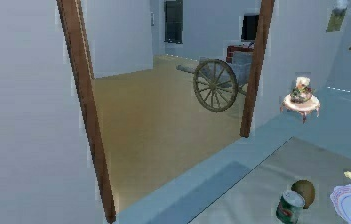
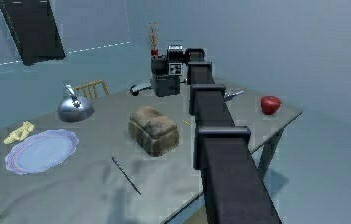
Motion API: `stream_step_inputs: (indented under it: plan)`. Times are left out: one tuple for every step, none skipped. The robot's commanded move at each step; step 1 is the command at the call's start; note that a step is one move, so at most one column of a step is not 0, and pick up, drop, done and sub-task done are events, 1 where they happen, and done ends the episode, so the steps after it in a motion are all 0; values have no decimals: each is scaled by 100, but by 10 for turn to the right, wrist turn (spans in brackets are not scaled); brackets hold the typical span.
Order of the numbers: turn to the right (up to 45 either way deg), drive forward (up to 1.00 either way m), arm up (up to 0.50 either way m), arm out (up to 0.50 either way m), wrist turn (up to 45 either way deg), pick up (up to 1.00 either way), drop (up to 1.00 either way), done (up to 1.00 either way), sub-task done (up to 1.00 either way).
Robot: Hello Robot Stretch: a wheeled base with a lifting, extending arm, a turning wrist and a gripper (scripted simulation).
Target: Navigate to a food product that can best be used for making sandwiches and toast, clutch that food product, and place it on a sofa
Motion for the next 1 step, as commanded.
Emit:
stream_step_inputs:
  plan:
    - [0, 0, -24, 0, 0, 0, 0, 0, 0]
